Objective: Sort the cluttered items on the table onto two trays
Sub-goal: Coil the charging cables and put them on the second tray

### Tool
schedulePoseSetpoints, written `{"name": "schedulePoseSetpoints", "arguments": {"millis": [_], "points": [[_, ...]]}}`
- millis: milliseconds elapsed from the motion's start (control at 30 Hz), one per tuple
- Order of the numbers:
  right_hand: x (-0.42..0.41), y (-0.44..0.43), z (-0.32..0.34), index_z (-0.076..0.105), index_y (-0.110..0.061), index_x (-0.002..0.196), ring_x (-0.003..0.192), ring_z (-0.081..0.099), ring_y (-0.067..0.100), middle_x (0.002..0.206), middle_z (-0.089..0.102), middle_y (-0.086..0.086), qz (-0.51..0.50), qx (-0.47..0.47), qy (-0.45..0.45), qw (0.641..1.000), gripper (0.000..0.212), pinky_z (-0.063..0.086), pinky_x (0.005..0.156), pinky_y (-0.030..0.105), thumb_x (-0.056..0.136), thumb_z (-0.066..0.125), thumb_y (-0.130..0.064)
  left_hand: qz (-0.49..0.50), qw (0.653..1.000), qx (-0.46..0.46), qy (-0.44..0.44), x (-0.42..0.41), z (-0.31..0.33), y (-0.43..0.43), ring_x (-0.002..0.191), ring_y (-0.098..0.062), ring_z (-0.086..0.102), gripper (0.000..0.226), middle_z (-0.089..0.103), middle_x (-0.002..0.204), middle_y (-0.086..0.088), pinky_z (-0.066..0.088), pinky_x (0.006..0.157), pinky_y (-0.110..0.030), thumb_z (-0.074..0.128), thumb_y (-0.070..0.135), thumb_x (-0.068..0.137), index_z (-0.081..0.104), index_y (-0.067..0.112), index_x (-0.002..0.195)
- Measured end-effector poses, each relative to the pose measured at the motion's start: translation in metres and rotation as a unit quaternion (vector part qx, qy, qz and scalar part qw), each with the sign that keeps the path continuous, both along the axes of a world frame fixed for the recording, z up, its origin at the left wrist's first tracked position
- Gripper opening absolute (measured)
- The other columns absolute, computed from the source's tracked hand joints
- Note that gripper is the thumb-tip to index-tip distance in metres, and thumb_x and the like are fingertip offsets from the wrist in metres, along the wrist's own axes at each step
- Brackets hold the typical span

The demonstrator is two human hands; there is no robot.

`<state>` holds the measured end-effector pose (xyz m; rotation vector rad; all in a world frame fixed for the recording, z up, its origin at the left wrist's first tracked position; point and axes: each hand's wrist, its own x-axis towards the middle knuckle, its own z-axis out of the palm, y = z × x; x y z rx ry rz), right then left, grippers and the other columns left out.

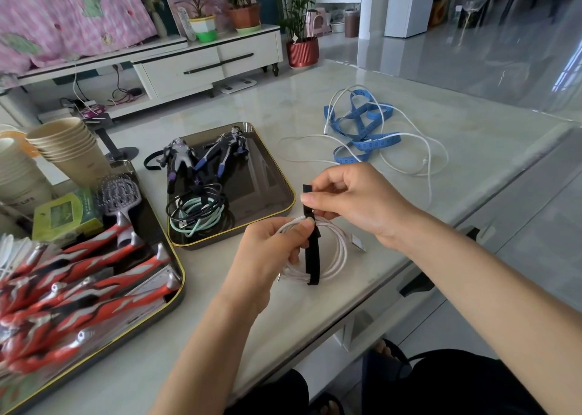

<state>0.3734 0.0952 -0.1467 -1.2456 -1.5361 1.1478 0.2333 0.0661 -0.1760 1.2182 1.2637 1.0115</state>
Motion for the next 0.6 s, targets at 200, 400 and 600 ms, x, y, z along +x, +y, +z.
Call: {"name": "schedulePoseSetpoints", "arguments": {"millis": [200, 400, 600], "points": [[0.001, -0.004, 0.000, 0.066, -0.014, 0.075, 0.071, 0.059, 0.013, 0.072, 0.064, 0.003, 0.015, 0.041, -0.035, 0.998, 0.010, 0.053, 0.077, 0.029, 0.079, 0.071, -0.008, 0.006, 1.000, -0.010, -0.025, -0.001, 0.000, -0.001, 0.044, -0.008, 0.037, 0.021, 0.048, 0.051, 0.002, 0.033, 0.053, -0.023, 0.058, 0.014, 0.090, 0.067, 0.002, 0.075], [0.003, -0.010, -0.003, 0.064, -0.014, 0.070, 0.072, 0.065, 0.013, 0.076, 0.070, 0.004, 0.024, 0.104, -0.095, 0.990, 0.013, 0.053, 0.077, 0.030, 0.077, 0.071, -0.006, -0.003, 0.996, -0.044, -0.081, -0.002, 0.002, -0.002, 0.042, -0.006, 0.032, 0.028, 0.039, 0.044, 0.008, 0.032, 0.044, -0.014, 0.051, 0.012, 0.094, 0.061, 0.006, 0.068], [0.002, -0.012, -0.012, 0.065, -0.007, 0.071, 0.076, 0.064, 0.014, 0.081, 0.069, 0.005, 0.038, 0.227, -0.155, 0.961, 0.013, 0.052, 0.078, 0.033, 0.076, 0.067, 0.004, 0.017, 0.977, -0.104, -0.183, -0.002, 0.006, 0.003, 0.043, -0.007, 0.033, 0.030, 0.044, 0.050, 0.001, 0.027, 0.047, -0.018, 0.046, 0.015, 0.094, 0.054, 0.008, 0.066]]}}
